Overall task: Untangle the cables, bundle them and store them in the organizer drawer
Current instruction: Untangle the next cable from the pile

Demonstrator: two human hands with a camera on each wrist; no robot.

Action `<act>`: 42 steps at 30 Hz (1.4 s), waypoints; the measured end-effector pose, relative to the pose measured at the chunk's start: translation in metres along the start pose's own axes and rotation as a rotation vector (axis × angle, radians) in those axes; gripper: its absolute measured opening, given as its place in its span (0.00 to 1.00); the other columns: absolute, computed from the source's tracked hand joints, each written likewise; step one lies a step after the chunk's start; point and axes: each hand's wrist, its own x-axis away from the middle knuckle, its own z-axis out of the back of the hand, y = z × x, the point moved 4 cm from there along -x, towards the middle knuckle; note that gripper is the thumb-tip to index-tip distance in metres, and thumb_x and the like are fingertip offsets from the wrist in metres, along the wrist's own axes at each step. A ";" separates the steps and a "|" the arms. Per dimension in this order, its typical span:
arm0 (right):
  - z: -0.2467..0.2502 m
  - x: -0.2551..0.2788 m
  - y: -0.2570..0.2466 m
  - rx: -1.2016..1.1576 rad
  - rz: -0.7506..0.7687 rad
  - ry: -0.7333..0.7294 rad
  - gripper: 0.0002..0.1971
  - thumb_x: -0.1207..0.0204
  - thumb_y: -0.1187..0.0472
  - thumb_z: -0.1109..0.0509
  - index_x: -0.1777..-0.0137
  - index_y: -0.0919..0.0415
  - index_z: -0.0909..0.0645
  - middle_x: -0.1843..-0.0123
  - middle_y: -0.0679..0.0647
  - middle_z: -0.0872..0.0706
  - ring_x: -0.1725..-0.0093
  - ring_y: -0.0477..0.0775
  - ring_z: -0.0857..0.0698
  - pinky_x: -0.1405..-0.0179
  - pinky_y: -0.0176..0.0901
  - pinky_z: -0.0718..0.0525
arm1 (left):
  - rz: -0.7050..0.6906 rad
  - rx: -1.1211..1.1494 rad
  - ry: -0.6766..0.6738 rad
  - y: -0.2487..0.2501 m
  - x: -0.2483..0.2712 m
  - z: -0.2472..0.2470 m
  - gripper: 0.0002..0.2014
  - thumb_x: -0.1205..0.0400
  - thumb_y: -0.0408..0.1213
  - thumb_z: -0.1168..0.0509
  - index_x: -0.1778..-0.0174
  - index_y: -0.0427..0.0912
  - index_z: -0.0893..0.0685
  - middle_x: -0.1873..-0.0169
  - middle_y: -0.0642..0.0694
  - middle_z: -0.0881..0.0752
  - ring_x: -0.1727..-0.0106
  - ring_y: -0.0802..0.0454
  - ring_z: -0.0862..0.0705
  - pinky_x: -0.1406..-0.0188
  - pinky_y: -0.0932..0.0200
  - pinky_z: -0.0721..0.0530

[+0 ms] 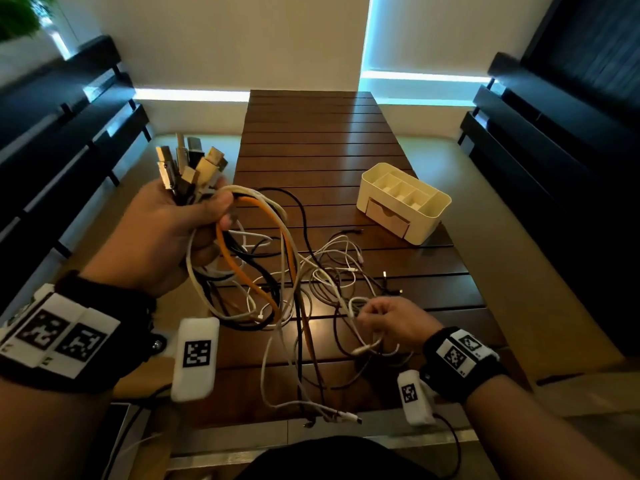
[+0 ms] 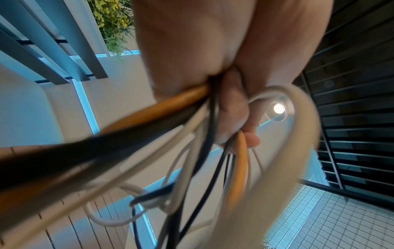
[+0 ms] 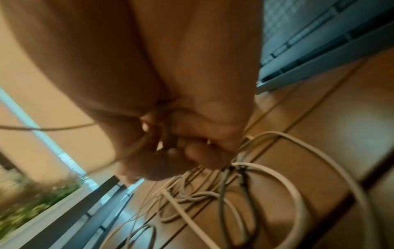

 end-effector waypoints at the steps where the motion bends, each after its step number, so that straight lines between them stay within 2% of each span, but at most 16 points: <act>1: 0.005 -0.004 0.009 0.009 -0.065 0.066 0.07 0.17 0.55 0.33 0.51 0.56 0.14 0.58 0.53 0.15 0.60 0.49 0.18 0.53 0.48 0.16 | -0.006 -0.009 -0.011 0.001 0.000 0.001 0.02 0.20 0.35 0.38 0.54 0.42 0.21 0.73 0.43 0.24 0.84 0.60 0.28 0.87 0.70 0.30; 4: 0.014 -0.012 0.029 0.135 -0.177 0.142 0.08 0.18 0.59 0.33 0.56 0.59 0.16 0.63 0.51 0.17 0.63 0.48 0.20 0.58 0.50 0.18 | -0.012 -0.012 0.015 0.001 0.001 0.003 0.03 0.20 0.35 0.37 0.53 0.42 0.21 0.73 0.44 0.23 0.84 0.61 0.29 0.87 0.69 0.31; 7: 0.023 -0.013 0.040 0.198 -0.232 0.166 0.07 0.21 0.59 0.32 0.61 0.54 0.17 0.61 0.54 0.16 0.61 0.50 0.19 0.47 0.54 0.15 | -0.006 0.022 0.073 -0.001 0.001 0.006 0.04 0.22 0.36 0.36 0.52 0.44 0.22 0.73 0.46 0.22 0.83 0.62 0.27 0.87 0.70 0.31; 11: 0.029 -0.002 0.038 0.192 -0.259 0.111 0.09 0.20 0.53 0.28 0.53 0.59 0.14 0.55 0.53 0.13 0.55 0.50 0.16 0.57 0.44 0.20 | 0.004 0.006 0.070 -0.001 0.001 0.006 0.05 0.22 0.37 0.36 0.52 0.43 0.22 0.72 0.46 0.23 0.83 0.62 0.27 0.87 0.70 0.31; 14: 0.024 0.000 0.022 0.169 -0.116 0.084 0.11 0.25 0.49 0.24 0.51 0.55 0.16 0.53 0.50 0.14 0.52 0.49 0.16 0.55 0.42 0.20 | 0.009 0.007 0.049 -0.003 0.000 0.000 0.04 0.21 0.35 0.37 0.52 0.41 0.22 0.72 0.44 0.24 0.84 0.62 0.27 0.87 0.71 0.30; 16: 0.020 0.000 0.007 0.109 -0.045 0.025 0.14 0.29 0.51 0.20 0.46 0.50 0.17 0.49 0.47 0.14 0.48 0.47 0.16 0.46 0.44 0.17 | 0.016 -0.008 0.027 -0.005 -0.001 -0.003 0.04 0.22 0.36 0.36 0.53 0.41 0.22 0.72 0.43 0.24 0.85 0.61 0.29 0.87 0.70 0.30; 19: 0.016 0.006 -0.019 0.021 0.064 -0.071 0.34 0.37 0.50 0.15 0.33 0.36 0.25 0.31 0.44 0.21 0.33 0.47 0.21 0.29 0.55 0.21 | 0.034 -0.036 0.002 -0.007 -0.002 -0.006 0.05 0.22 0.37 0.36 0.54 0.41 0.22 0.73 0.43 0.24 0.85 0.60 0.31 0.87 0.69 0.31; 22: 0.020 0.023 -0.055 0.087 0.264 -0.017 0.51 0.45 0.44 0.15 0.23 0.27 0.39 0.21 0.38 0.38 0.21 0.48 0.35 0.24 0.55 0.29 | 0.038 -0.034 -0.020 -0.006 -0.001 -0.008 0.05 0.22 0.38 0.35 0.55 0.41 0.22 0.73 0.43 0.24 0.85 0.59 0.33 0.87 0.69 0.33; 24: 0.020 0.035 -0.083 0.025 0.395 -0.026 0.55 0.48 0.42 0.17 0.22 0.23 0.45 0.17 0.36 0.42 0.19 0.49 0.39 0.22 0.56 0.33 | 0.037 -0.033 -0.033 -0.006 -0.001 -0.009 0.07 0.24 0.39 0.33 0.55 0.41 0.23 0.73 0.43 0.24 0.85 0.58 0.34 0.87 0.69 0.34; 29: 0.008 0.047 -0.141 -0.148 0.619 -0.130 0.52 0.46 0.46 0.20 0.26 0.18 0.46 0.15 0.38 0.43 0.16 0.46 0.42 0.21 0.54 0.37 | 0.042 -0.084 -0.096 -0.007 0.003 -0.023 0.06 0.21 0.35 0.35 0.54 0.37 0.23 0.74 0.43 0.23 0.83 0.55 0.34 0.86 0.67 0.34; 32: -0.013 0.038 -0.144 -0.142 0.504 -0.196 0.47 0.40 0.50 0.17 0.28 0.22 0.42 0.25 0.39 0.27 0.27 0.44 0.24 0.31 0.47 0.23 | 0.060 -0.117 -0.092 -0.013 0.003 -0.027 0.06 0.22 0.35 0.32 0.55 0.37 0.21 0.74 0.42 0.21 0.79 0.49 0.31 0.81 0.62 0.30; 34: -0.030 0.033 -0.133 -0.086 0.376 -0.237 0.33 0.33 0.47 0.19 0.32 0.29 0.33 0.37 0.42 0.15 0.40 0.45 0.13 0.39 0.52 0.15 | 0.089 -0.141 -0.079 -0.017 0.003 -0.024 0.06 0.21 0.33 0.28 0.55 0.38 0.19 0.71 0.40 0.20 0.72 0.40 0.26 0.67 0.47 0.23; 35: -0.037 0.032 -0.127 -0.017 0.341 -0.238 0.25 0.30 0.45 0.21 0.36 0.35 0.27 0.42 0.43 0.12 0.45 0.43 0.11 0.40 0.54 0.13 | 0.110 -0.153 -0.065 -0.021 0.003 -0.021 0.05 0.20 0.32 0.29 0.54 0.37 0.18 0.71 0.40 0.20 0.71 0.39 0.24 0.64 0.46 0.22; 37: -0.049 0.038 -0.119 0.136 0.290 -0.278 0.08 0.22 0.43 0.29 0.48 0.42 0.20 0.52 0.41 0.10 0.53 0.38 0.12 0.45 0.50 0.13 | 0.162 -0.163 -0.042 -0.030 0.007 -0.018 0.03 0.19 0.28 0.33 0.52 0.33 0.20 0.71 0.41 0.20 0.77 0.51 0.21 0.74 0.60 0.20; 39: -0.057 0.046 -0.114 0.202 0.254 -0.340 0.12 0.19 0.42 0.34 0.55 0.48 0.16 0.52 0.51 0.09 0.51 0.52 0.11 0.43 0.57 0.14 | 0.225 -0.175 -0.054 -0.041 0.012 -0.016 0.00 0.17 0.25 0.36 0.52 0.33 0.22 0.73 0.42 0.21 0.83 0.60 0.23 0.84 0.70 0.26; 42: -0.058 0.056 -0.105 0.108 0.139 -0.437 0.18 0.20 0.40 0.35 0.51 0.55 0.14 0.46 0.63 0.11 0.46 0.67 0.12 0.35 0.66 0.18 | 0.309 -0.198 -0.092 -0.051 0.017 -0.007 0.02 0.17 0.29 0.34 0.55 0.37 0.19 0.71 0.41 0.18 0.77 0.55 0.19 0.79 0.63 0.21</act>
